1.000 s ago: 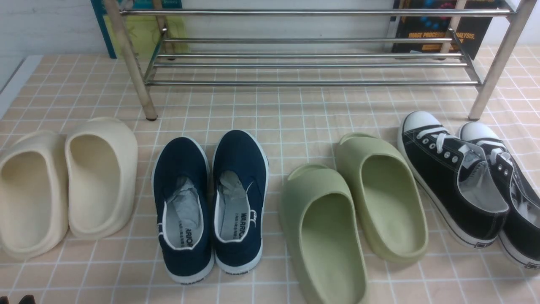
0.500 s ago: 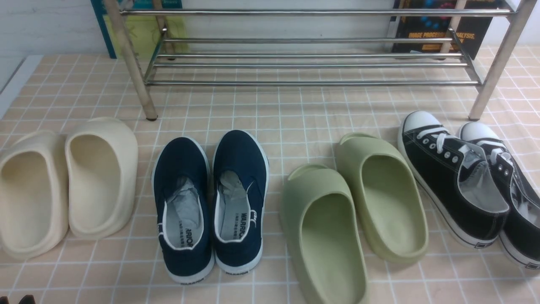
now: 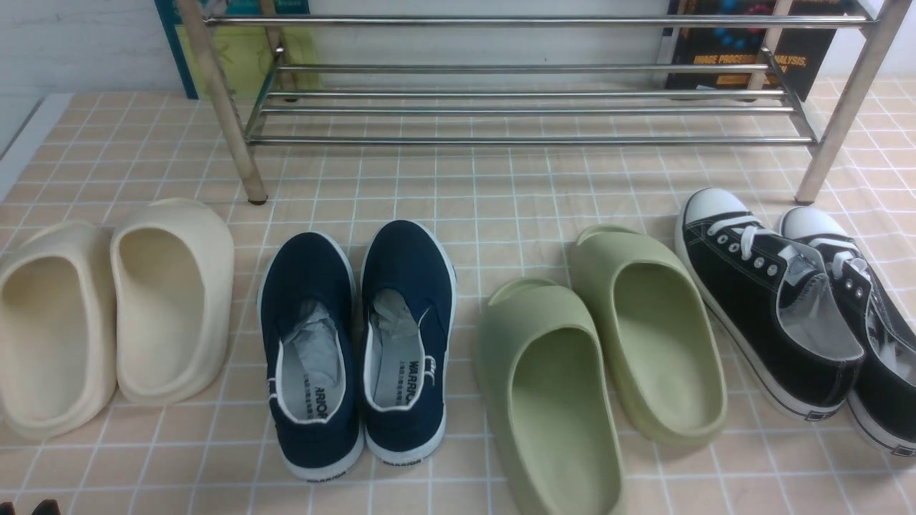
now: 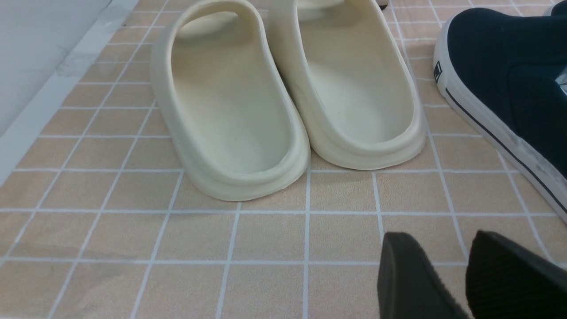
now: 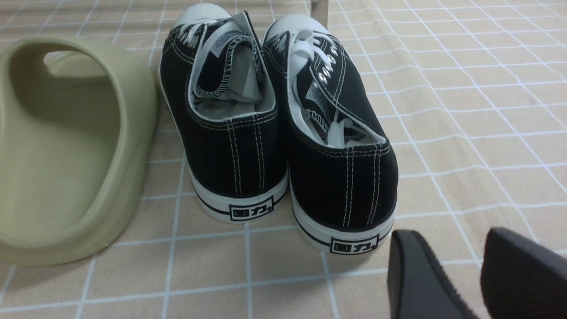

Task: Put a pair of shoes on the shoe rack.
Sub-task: Use the left arm to grab the shoe closest to it

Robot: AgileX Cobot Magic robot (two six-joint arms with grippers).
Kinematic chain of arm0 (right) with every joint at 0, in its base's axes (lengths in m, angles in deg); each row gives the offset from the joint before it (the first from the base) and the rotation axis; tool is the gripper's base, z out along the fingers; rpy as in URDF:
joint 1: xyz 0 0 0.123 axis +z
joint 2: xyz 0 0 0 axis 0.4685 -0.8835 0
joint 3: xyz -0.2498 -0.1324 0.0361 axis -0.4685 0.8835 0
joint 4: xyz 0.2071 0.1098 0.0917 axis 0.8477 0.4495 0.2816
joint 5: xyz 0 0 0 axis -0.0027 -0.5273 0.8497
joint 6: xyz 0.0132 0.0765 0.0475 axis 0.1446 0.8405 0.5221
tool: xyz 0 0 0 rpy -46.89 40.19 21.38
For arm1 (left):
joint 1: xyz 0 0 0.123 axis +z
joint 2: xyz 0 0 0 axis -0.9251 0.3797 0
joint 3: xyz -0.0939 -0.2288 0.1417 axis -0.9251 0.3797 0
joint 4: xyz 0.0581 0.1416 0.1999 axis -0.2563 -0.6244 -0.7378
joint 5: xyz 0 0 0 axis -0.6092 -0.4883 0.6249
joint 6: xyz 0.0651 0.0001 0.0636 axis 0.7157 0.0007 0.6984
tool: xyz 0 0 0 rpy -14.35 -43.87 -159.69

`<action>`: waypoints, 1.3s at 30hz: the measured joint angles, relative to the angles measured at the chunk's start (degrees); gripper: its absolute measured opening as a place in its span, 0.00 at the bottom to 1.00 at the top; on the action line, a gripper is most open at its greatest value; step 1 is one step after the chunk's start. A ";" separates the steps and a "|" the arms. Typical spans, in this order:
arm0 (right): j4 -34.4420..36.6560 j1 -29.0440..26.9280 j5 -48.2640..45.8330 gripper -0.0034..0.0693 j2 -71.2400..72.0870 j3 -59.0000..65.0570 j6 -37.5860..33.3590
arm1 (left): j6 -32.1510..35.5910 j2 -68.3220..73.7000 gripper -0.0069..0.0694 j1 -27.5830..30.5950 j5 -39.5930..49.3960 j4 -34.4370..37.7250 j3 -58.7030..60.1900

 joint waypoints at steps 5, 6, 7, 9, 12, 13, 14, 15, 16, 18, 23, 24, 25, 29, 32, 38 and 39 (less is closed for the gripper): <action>0.00 0.00 0.00 0.38 0.00 0.00 0.00 | 0.00 0.00 0.40 0.00 0.00 -1.38 0.00; 0.00 0.00 0.00 0.38 0.00 0.00 0.00 | 0.00 0.00 0.40 0.00 0.00 -1.38 0.00; 0.00 0.00 0.00 0.38 0.00 0.00 0.00 | -0.63 0.00 0.40 0.00 -0.15 -1.33 0.00; 0.00 0.00 0.00 0.38 0.00 0.00 0.00 | -3.22 0.00 0.40 0.00 -0.52 0.09 0.00; 0.00 0.00 0.00 0.38 0.00 0.00 0.00 | -11.07 0.00 0.40 0.00 -1.64 5.77 0.12; 0.00 0.00 0.00 0.38 0.00 0.00 0.00 | -14.54 0.00 0.40 0.00 -2.06 8.29 0.17; 0.00 0.00 0.00 0.38 0.00 0.00 0.00 | -17.62 0.00 0.40 0.00 -2.55 11.02 0.16; 0.00 0.00 0.00 0.38 0.00 0.00 0.00 | -22.46 0.00 0.40 0.00 -3.29 14.25 0.22; 0.00 0.00 0.00 0.38 0.00 0.00 0.00 | -26.50 0.00 0.40 0.00 -4.04 17.42 0.22; 0.00 0.00 0.00 0.38 0.00 0.00 0.00 | -33.58 0.00 0.40 0.00 -5.42 22.83 0.22; 0.00 0.00 0.00 0.38 0.00 0.00 0.00 | -39.80 0.00 0.40 0.00 -6.46 25.77 0.22; 0.00 0.00 0.00 0.38 0.00 0.00 0.00 | -40.03 0.00 0.40 0.00 -6.46 25.62 0.22; 0.00 0.00 0.00 0.38 0.00 0.00 0.00 | -40.16 0.00 0.40 0.00 -6.46 25.57 0.22; 0.00 0.00 0.00 0.38 0.00 0.00 0.00 | -39.95 0.00 0.40 0.00 -6.71 25.33 0.22; 0.00 0.00 0.00 0.38 0.00 0.00 0.00 | -36.42 0.00 0.40 0.00 -5.19 25.11 -1.88; 0.00 0.00 0.00 0.38 0.00 0.00 0.00 | -20.45 4.53 0.30 0.00 10.72 15.44 -22.39; 0.00 0.00 0.00 0.38 0.00 0.00 0.00 | -19.74 6.94 0.26 0.00 14.51 12.87 -25.45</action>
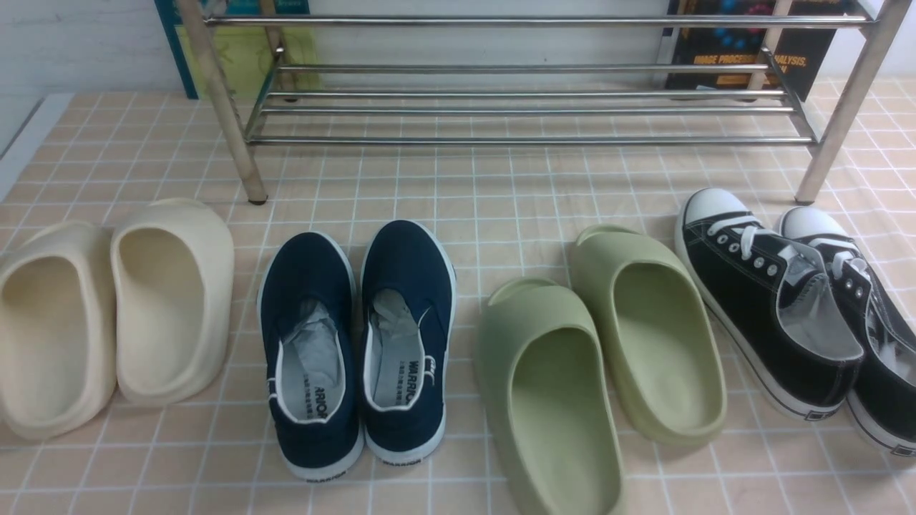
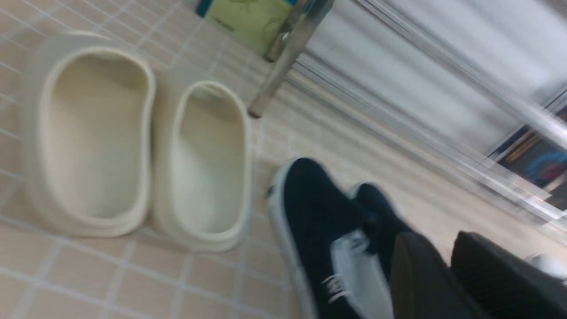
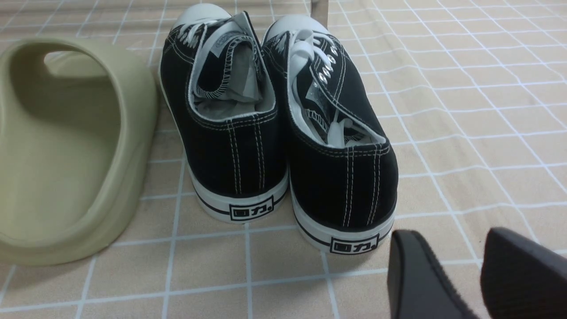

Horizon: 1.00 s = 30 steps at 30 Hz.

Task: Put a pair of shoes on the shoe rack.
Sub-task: Use the left arm to grab the shoe closest to it

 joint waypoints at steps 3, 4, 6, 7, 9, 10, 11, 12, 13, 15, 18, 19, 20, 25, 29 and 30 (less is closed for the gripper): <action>0.00 0.00 0.00 0.38 0.00 0.00 0.00 | 1.22 9.27 0.13 0.00 11.90 -8.58 -8.87; 0.00 0.00 0.00 0.38 0.00 0.00 0.00 | 1.67 13.01 0.11 0.00 15.74 -11.57 -11.83; 0.06 0.00 0.00 0.38 0.00 0.00 0.00 | 3.02 21.69 0.09 0.00 22.57 -17.33 -17.84; 0.06 0.00 0.00 0.38 0.00 0.00 0.00 | 3.64 25.74 0.09 0.00 24.72 -19.42 -20.19; 0.06 0.00 0.00 0.38 0.00 0.00 0.00 | 5.44 31.36 0.09 0.00 26.57 -21.60 -22.80; 0.06 0.00 0.00 0.38 0.00 0.00 0.00 | 6.26 33.68 0.09 -0.24 27.08 -22.04 -23.86; 0.06 0.00 0.00 0.38 0.00 0.00 0.00 | 7.15 36.37 0.10 -0.94 27.40 -22.09 -24.72; 0.06 0.00 0.00 0.38 0.00 0.00 0.00 | 7.69 38.89 0.12 -1.85 27.61 -21.87 -25.30; 0.06 0.00 0.00 0.38 0.00 0.00 0.00 | 8.07 40.87 0.13 -3.00 27.75 -21.54 -25.77; 0.06 0.00 0.00 0.38 0.00 0.00 0.00 | 8.82 45.71 0.20 -6.61 27.81 -20.36 -26.77; 0.06 0.00 0.00 0.38 0.00 0.00 0.00 | 8.89 51.07 0.31 -11.35 27.68 -19.25 -27.71; 0.06 0.00 0.00 0.38 0.00 0.00 0.00 | 7.94 54.83 0.42 -13.85 27.28 -18.63 -28.26; 0.06 0.00 0.00 0.38 0.00 0.00 0.00 | 7.09 56.18 0.46 -14.82 26.83 -18.33 -28.48; 0.01 0.00 0.00 0.38 0.00 0.00 0.00 | 0.11 66.64 0.79 -20.34 19.99 -17.24 -29.19; 0.01 0.00 0.00 0.38 0.00 0.00 0.00 | -3.44 72.59 0.89 -21.22 12.62 -15.03 -29.27; 0.01 0.00 0.00 0.38 0.00 0.00 0.00 | -3.80 73.66 0.90 -21.22 11.13 -14.72 -29.27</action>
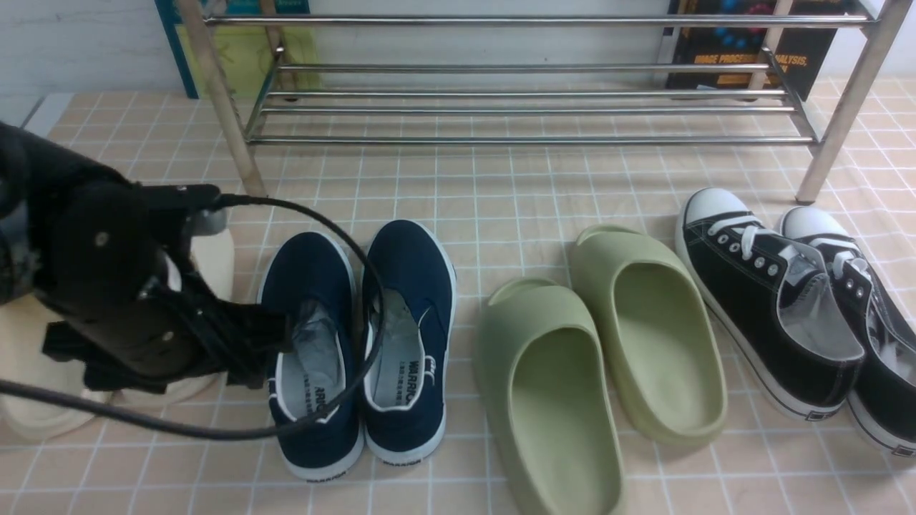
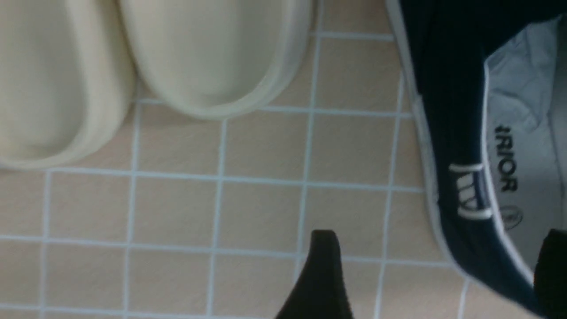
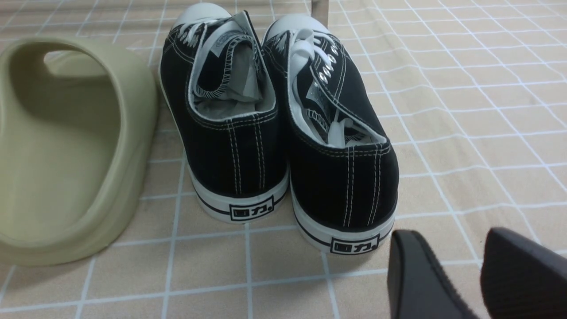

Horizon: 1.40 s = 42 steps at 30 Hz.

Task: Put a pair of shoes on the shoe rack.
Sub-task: Use the left arm to grab the shoe closest to it, then use the left arm to put a shoe into the shoe rack

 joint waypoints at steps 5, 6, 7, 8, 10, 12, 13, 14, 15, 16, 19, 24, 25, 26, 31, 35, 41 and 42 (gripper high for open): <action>0.00 0.00 0.00 0.38 0.00 0.00 0.00 | -2.21 5.80 0.83 0.00 -7.02 1.69 0.00; 0.00 0.00 0.00 0.38 0.00 0.00 0.00 | -2.44 6.68 0.80 0.00 -7.50 1.98 0.00; 0.00 0.00 0.00 0.38 0.00 0.00 0.00 | -2.51 7.59 0.78 0.00 -7.74 2.18 0.00; 0.00 0.00 0.00 0.38 0.00 0.00 0.00 | -2.73 9.22 0.72 0.00 -8.02 2.37 0.00; 0.00 0.00 0.00 0.38 0.00 0.00 0.00 | -2.86 11.00 0.64 0.00 -8.07 2.50 0.00; 0.00 0.00 0.00 0.38 0.00 0.00 0.00 | -2.86 12.20 0.57 0.00 -8.08 2.50 0.00; 0.00 0.00 0.00 0.38 0.00 0.00 0.00 | -2.91 13.51 0.46 0.00 -8.39 2.87 -0.02; 0.00 0.00 0.00 0.38 0.00 0.00 0.00 | -2.97 13.87 0.39 0.00 -8.53 3.18 -0.02; 0.00 0.00 0.00 0.38 0.00 0.00 0.00 | -3.05 13.94 0.32 -0.02 -8.67 3.53 -0.15; 0.00 0.00 0.00 0.38 0.00 0.00 0.00 | -3.10 13.88 0.27 -0.07 -8.67 3.77 -0.15; 0.00 0.00 0.00 0.38 0.00 0.00 0.00 | -3.10 12.63 0.15 -0.09 -7.90 3.96 -0.53; 0.00 0.00 0.00 0.38 0.00 0.00 0.00 | 0.94 6.84 0.14 0.06 -2.88 4.02 -4.57; 0.00 0.00 0.00 0.38 0.00 0.00 0.00 | 2.14 5.81 0.14 0.38 -1.82 4.34 -6.53; 0.00 0.00 0.00 0.38 0.00 0.00 0.00 | 3.37 5.35 0.14 0.86 -1.40 5.04 -8.42; 0.00 0.00 0.00 0.38 0.00 0.00 0.00 | 8.99 7.25 0.14 5.01 -1.56 10.44 -16.89; 0.00 0.00 0.00 0.38 0.00 0.00 0.00 | 13.89 13.89 0.14 8.89 -0.86 15.34 -23.54; 0.00 0.00 0.00 0.38 0.00 0.00 0.00 | 16.51 25.90 0.14 10.87 -0.16 17.06 -36.49; 0.00 0.00 0.00 0.38 0.00 0.00 0.00 | 16.70 27.53 0.14 10.87 -0.11 17.10 -39.16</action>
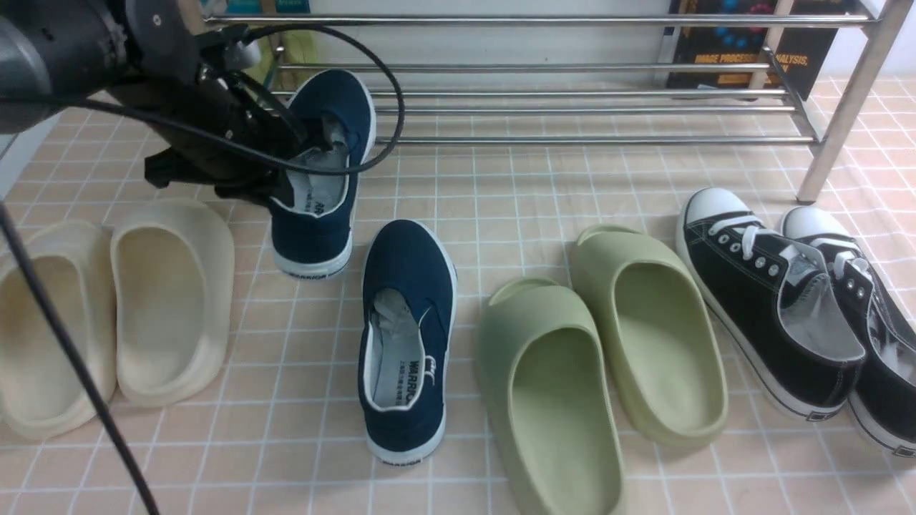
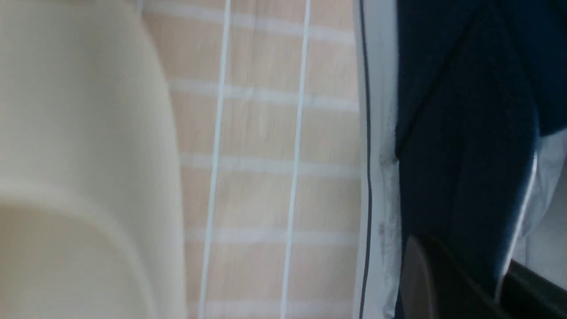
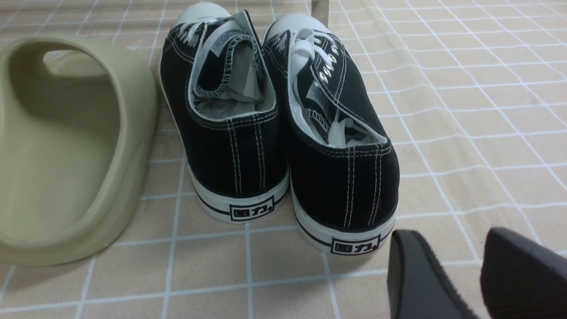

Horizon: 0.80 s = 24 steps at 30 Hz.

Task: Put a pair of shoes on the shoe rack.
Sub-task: Use the left arm to put a shoe into the shoe rack

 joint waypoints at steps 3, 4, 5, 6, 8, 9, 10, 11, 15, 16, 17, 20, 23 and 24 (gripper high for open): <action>0.00 0.00 0.00 0.38 0.00 0.00 0.00 | 0.22 6.20 0.14 0.00 0.00 0.26 -7.87; 0.00 0.00 0.00 0.38 0.00 0.00 0.00 | 0.22 7.46 0.14 0.00 0.00 0.26 -10.18; 0.00 0.00 0.00 0.38 0.00 0.00 0.00 | 0.26 8.29 0.14 0.00 0.00 0.26 -11.33; 0.00 0.00 0.00 0.38 0.00 0.00 0.00 | 0.33 11.59 0.14 0.00 -0.13 0.19 -15.31; 0.00 0.00 0.00 0.38 0.00 0.00 0.00 | 0.33 14.41 0.14 0.00 -0.39 0.08 -19.22; 0.00 0.00 0.00 0.38 0.00 0.00 0.00 | -0.03 17.58 0.15 0.00 -0.67 -0.17 -23.51; 0.00 0.00 0.00 0.38 0.00 0.00 0.00 | -0.36 18.71 0.15 0.00 -0.75 -0.38 -25.08; 0.00 0.00 0.00 0.38 0.00 0.00 0.00 | -0.89 21.28 0.16 0.00 -0.88 -0.94 -28.59; 0.00 0.00 0.00 0.38 0.00 0.00 0.00 | -2.97 26.59 0.18 0.00 -0.89 -3.77 -36.19; 0.00 0.00 0.00 0.38 0.00 0.00 0.00 | -3.05 26.74 0.19 0.06 -0.88 -3.86 -36.47; 0.00 0.00 0.00 0.38 0.00 0.00 0.00 | -3.67 27.45 0.21 0.06 -1.35 -4.45 -38.05; 0.00 0.00 0.00 0.38 0.00 0.00 0.00 | -4.55 27.94 0.28 0.00 -1.33 -5.25 -38.94; 0.00 0.00 0.00 0.38 0.00 0.00 0.00 | -4.79 27.53 0.38 0.00 0.83 -5.32 -39.12; 0.00 0.00 0.00 0.38 0.00 0.00 0.00 | -4.79 26.98 0.41 0.00 2.41 -5.36 -39.12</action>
